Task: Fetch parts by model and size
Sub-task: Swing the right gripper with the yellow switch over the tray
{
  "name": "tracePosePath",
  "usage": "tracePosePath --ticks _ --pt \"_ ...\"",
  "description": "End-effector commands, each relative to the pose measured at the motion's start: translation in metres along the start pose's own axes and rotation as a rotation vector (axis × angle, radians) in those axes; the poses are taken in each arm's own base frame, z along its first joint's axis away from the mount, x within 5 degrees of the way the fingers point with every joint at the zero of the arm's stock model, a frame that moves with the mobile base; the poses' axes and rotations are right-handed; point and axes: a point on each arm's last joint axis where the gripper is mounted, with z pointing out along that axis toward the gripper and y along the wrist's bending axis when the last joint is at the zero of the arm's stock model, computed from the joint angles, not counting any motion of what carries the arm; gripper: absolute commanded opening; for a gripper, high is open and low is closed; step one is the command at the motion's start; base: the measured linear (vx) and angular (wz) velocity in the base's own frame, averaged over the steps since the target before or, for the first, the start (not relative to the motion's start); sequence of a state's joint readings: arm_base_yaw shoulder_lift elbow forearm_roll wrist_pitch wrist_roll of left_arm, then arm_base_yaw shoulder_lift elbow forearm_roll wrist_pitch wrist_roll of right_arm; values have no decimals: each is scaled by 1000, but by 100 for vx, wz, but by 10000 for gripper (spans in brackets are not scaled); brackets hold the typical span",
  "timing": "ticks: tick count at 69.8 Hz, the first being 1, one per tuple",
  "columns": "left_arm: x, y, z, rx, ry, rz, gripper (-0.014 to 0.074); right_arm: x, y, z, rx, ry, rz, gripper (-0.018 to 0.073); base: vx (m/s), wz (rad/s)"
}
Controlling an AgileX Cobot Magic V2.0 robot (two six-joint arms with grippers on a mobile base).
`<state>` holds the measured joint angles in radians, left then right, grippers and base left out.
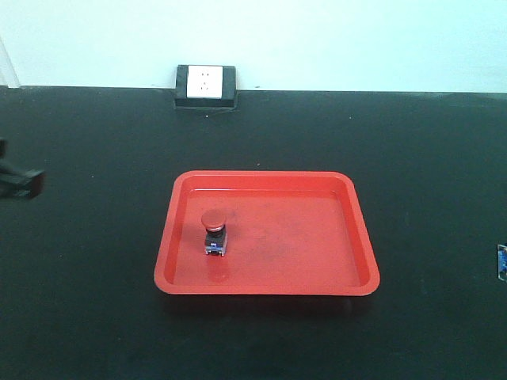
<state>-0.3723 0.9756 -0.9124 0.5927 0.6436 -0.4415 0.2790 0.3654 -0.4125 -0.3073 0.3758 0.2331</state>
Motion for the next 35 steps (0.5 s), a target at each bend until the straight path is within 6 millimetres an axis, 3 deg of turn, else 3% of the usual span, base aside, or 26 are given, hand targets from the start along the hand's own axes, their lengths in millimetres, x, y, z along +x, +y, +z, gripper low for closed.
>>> tracePosePath --ticks 1,14,35 --pt "2 9 -28 0 -138 8 -7 -15 1 -2 -15 -99 -4 -9 0 0" --pt "37 19 -63 -7 -221 -19 -7 -15 1 -2 -15 -99 -4 -9 0 0" --pt "92 31 -103 -14 -353 -84 -7 -16 1 -2 -15 -100 -4 -9 0 0"
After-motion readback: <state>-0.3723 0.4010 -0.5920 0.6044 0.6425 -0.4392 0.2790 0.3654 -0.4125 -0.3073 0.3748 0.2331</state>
